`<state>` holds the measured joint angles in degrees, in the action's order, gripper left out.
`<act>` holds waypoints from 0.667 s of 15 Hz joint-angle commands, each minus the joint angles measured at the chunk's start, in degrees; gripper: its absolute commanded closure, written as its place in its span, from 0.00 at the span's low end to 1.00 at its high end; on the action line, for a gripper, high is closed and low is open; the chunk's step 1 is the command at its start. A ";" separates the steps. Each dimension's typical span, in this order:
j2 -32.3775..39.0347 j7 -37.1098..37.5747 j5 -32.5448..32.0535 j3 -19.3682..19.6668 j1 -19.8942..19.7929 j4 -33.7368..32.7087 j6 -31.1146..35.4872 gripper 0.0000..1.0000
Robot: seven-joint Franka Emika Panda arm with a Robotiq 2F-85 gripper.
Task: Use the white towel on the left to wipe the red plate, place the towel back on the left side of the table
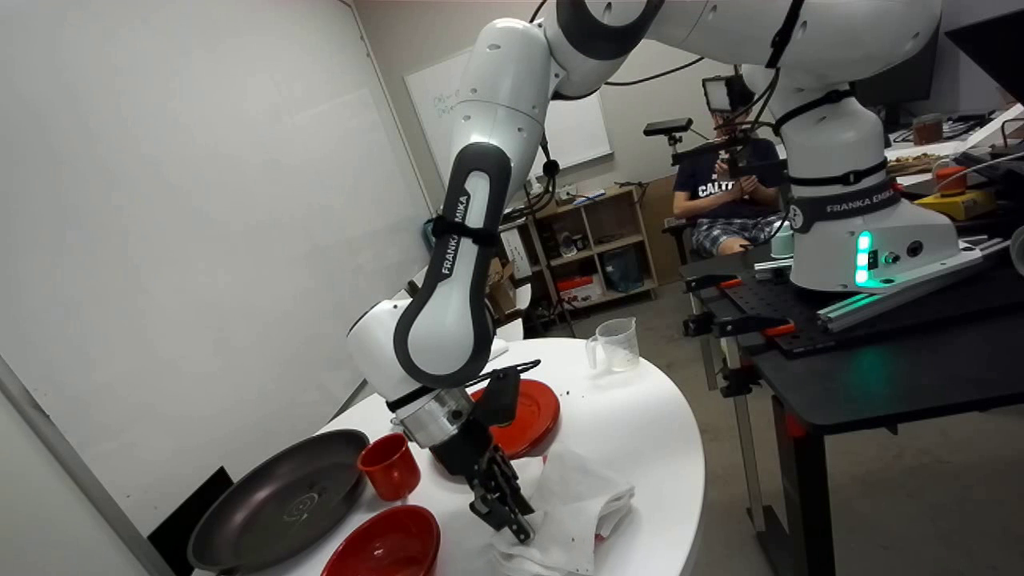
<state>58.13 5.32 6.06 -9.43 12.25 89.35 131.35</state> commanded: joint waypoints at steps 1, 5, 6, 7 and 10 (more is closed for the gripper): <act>-2.27 0.27 -0.90 1.11 0.66 1.92 3.00 0.25; -5.04 0.51 -1.92 1.91 0.84 3.89 6.69 0.00; -5.91 0.80 -2.20 2.25 0.97 4.44 6.84 0.00; -6.71 1.07 -2.53 2.64 1.10 4.62 5.51 0.00; -9.48 1.02 -3.38 3.67 0.61 6.12 1.56 0.00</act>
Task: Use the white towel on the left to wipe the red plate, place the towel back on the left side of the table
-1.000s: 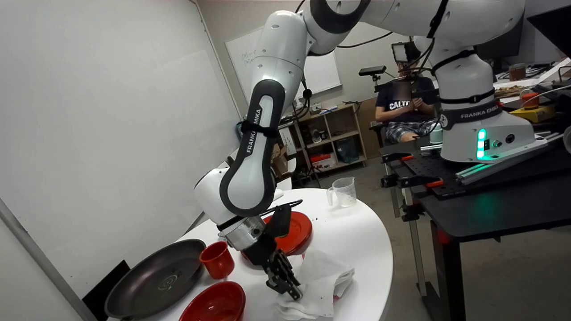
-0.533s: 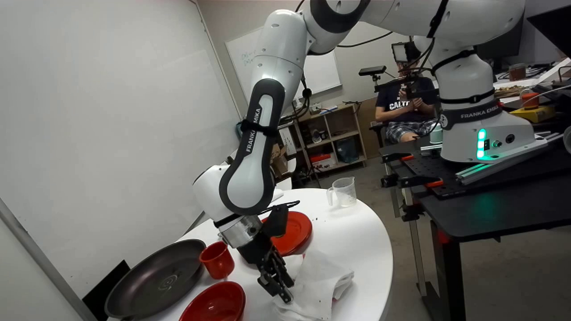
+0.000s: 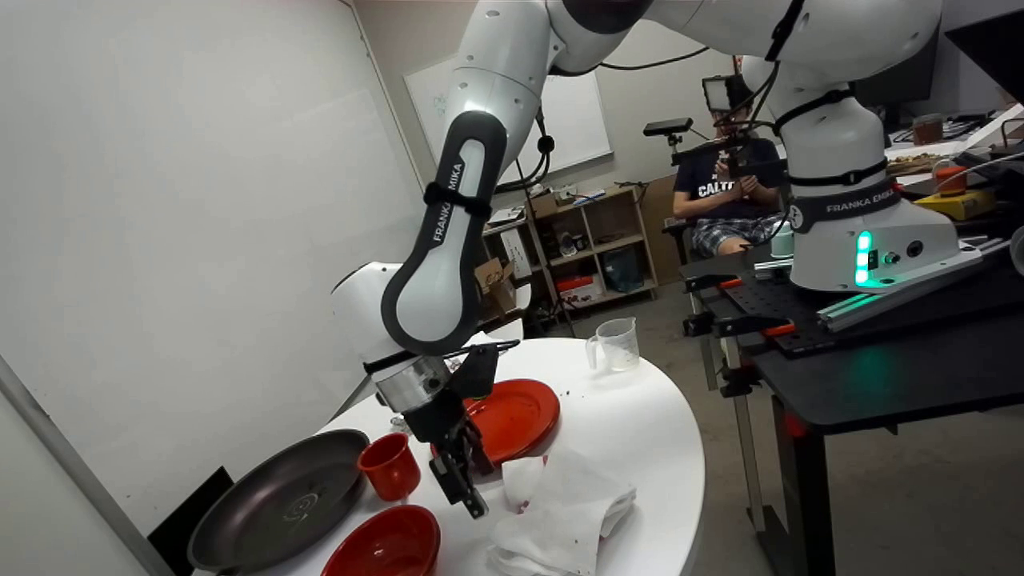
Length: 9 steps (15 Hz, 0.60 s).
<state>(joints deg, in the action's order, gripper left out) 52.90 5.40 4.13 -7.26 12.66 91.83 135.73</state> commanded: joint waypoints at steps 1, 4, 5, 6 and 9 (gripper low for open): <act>-5.09 1.14 -1.88 2.15 0.15 4.24 -3.19 0.00; -6.96 3.54 -2.38 5.20 -0.74 5.32 -2.67 0.00; -7.23 4.83 -2.53 6.37 -0.91 5.58 -2.10 0.00; -7.47 6.41 -2.69 7.72 -1.12 5.89 -1.00 0.00; -7.32 10.95 -2.23 10.64 -2.09 6.12 -0.29 0.00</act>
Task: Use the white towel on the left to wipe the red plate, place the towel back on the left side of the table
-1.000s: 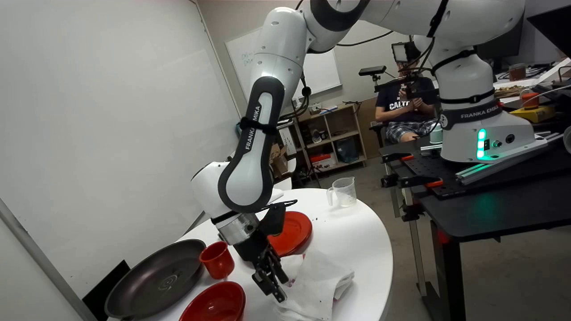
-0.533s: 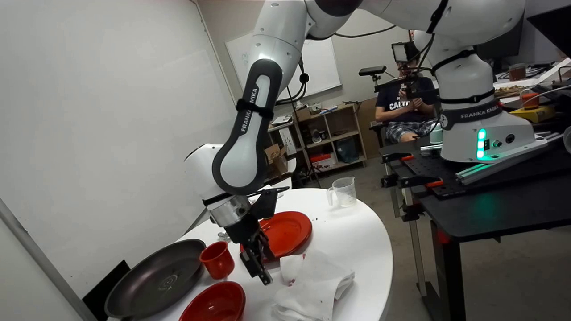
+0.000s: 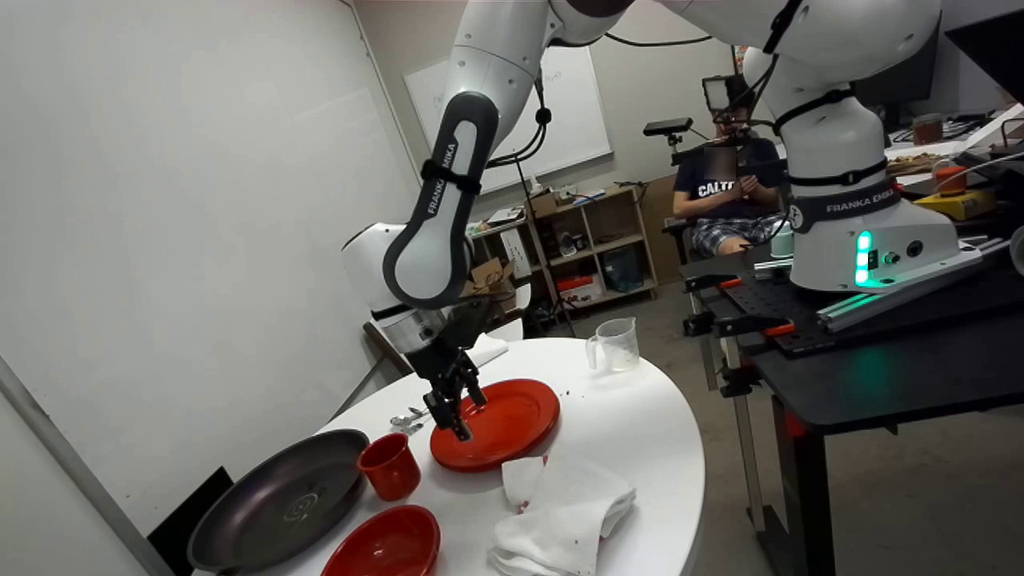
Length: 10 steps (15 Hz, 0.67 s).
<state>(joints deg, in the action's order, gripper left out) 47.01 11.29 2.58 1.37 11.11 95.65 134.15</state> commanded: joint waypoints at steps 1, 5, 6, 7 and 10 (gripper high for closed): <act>-1.29 6.30 -0.40 2.58 -0.93 2.42 1.58 0.00; -1.98 10.47 -0.44 4.35 -1.55 3.58 2.97 0.00; -2.47 11.27 -0.70 4.74 -1.37 4.16 3.71 0.00; -2.89 12.06 -0.85 5.12 -1.15 4.63 4.53 0.00; -4.08 14.01 -1.04 5.83 -0.74 5.72 6.20 0.00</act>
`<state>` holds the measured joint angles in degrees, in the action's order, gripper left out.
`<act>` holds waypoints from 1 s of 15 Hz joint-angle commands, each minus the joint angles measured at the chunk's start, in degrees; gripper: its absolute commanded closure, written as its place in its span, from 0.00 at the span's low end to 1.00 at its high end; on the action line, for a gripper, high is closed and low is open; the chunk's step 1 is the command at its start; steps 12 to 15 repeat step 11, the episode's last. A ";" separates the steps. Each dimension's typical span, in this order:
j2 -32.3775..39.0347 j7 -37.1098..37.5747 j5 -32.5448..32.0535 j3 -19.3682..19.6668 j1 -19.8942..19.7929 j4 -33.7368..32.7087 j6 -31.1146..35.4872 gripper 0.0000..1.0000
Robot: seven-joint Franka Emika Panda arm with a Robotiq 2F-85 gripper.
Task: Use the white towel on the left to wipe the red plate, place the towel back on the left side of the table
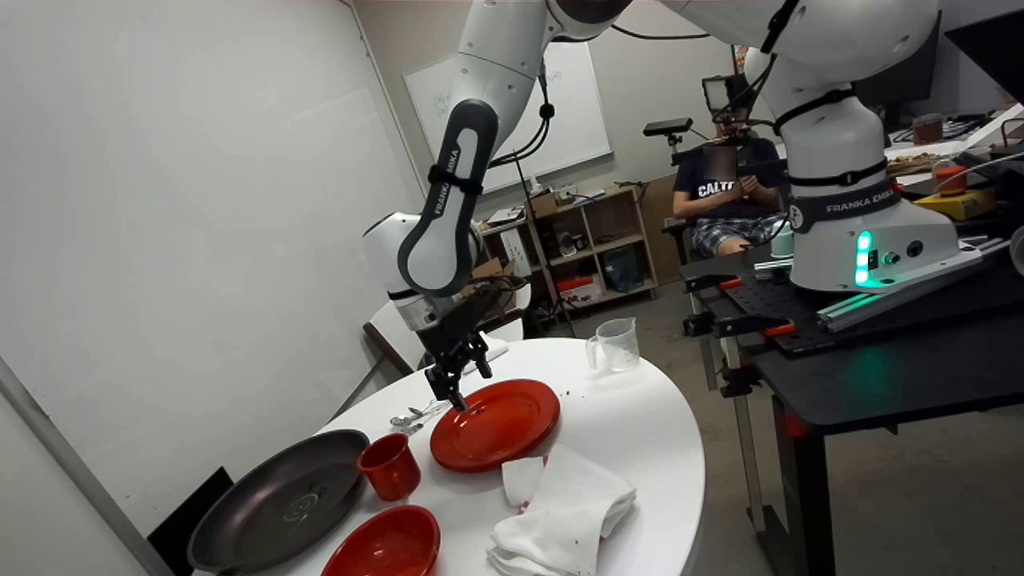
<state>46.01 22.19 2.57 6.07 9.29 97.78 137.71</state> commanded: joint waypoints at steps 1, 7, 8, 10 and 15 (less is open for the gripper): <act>-3.44 3.48 -0.99 1.19 1.07 3.94 3.06 0.00; -2.21 3.02 -0.33 0.19 -0.08 1.97 1.59 0.00; -2.27 3.05 -0.33 0.20 -0.08 2.06 1.60 0.00; -2.32 3.11 -0.32 0.20 -0.07 2.15 1.62 0.00; -2.33 3.13 -0.32 0.21 -0.07 2.17 1.63 0.00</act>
